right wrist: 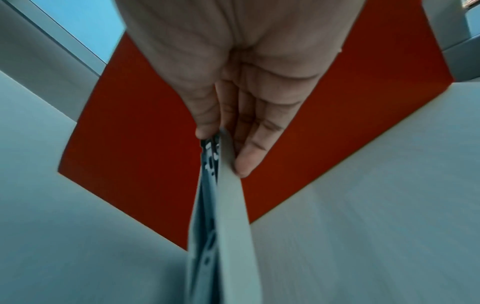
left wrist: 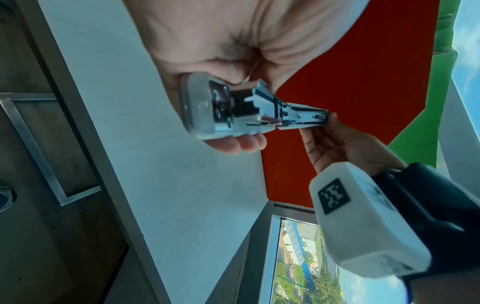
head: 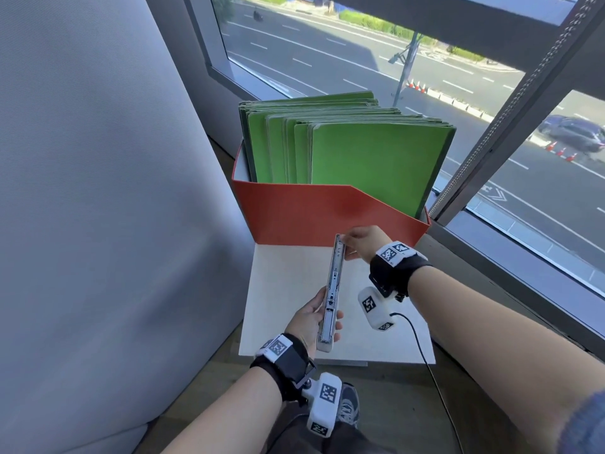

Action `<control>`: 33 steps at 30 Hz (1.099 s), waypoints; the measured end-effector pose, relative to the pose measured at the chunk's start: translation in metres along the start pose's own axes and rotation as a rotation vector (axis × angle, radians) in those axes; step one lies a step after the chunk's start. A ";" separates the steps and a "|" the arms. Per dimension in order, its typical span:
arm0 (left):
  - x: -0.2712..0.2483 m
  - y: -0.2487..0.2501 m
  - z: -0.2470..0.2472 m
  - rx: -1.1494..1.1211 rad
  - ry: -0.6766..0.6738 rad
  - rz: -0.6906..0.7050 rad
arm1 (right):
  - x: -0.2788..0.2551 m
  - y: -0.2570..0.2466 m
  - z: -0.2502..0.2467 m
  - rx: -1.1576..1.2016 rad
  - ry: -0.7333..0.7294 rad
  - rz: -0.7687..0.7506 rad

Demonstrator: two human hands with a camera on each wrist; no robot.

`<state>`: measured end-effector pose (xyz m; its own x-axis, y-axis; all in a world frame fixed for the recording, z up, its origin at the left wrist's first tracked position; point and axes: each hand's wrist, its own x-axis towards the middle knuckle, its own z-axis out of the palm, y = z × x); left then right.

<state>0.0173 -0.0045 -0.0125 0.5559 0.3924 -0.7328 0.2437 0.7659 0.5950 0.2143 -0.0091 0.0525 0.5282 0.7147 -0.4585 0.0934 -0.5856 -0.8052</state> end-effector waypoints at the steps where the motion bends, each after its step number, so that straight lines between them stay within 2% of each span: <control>1: 0.001 0.000 0.000 0.002 0.019 -0.008 | -0.002 -0.002 0.000 -0.011 -0.004 -0.035; 9: 0.010 0.015 0.015 -0.046 0.085 -0.038 | -0.053 -0.012 0.002 -0.197 -0.003 -0.356; 14: 0.009 0.031 0.028 -0.061 0.082 -0.044 | -0.082 0.010 0.009 -0.268 -0.010 -0.573; 19: 0.012 0.049 0.035 -0.068 0.036 -0.079 | -0.093 0.044 0.024 -0.396 0.060 -0.718; 24: 0.007 0.052 0.038 0.018 -0.023 -0.076 | -0.096 0.060 0.035 -0.461 0.113 -0.760; 26: 0.006 0.051 0.038 0.011 -0.062 -0.039 | -0.096 0.061 0.035 -0.415 0.105 -0.738; 28: 0.008 0.047 0.037 0.013 -0.093 0.027 | -0.098 0.060 0.034 -0.275 0.133 -0.651; 31: 0.012 0.044 0.036 0.009 -0.099 0.101 | -0.094 0.062 0.033 -0.002 0.165 -0.310; 33: 0.013 0.042 0.037 -0.012 -0.089 0.121 | -0.089 0.066 0.034 0.150 0.070 -0.069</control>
<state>0.0644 0.0141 0.0156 0.6491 0.4363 -0.6232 0.1614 0.7216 0.6733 0.1447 -0.0983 0.0278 0.5826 0.7198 -0.3775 0.0067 -0.4687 -0.8833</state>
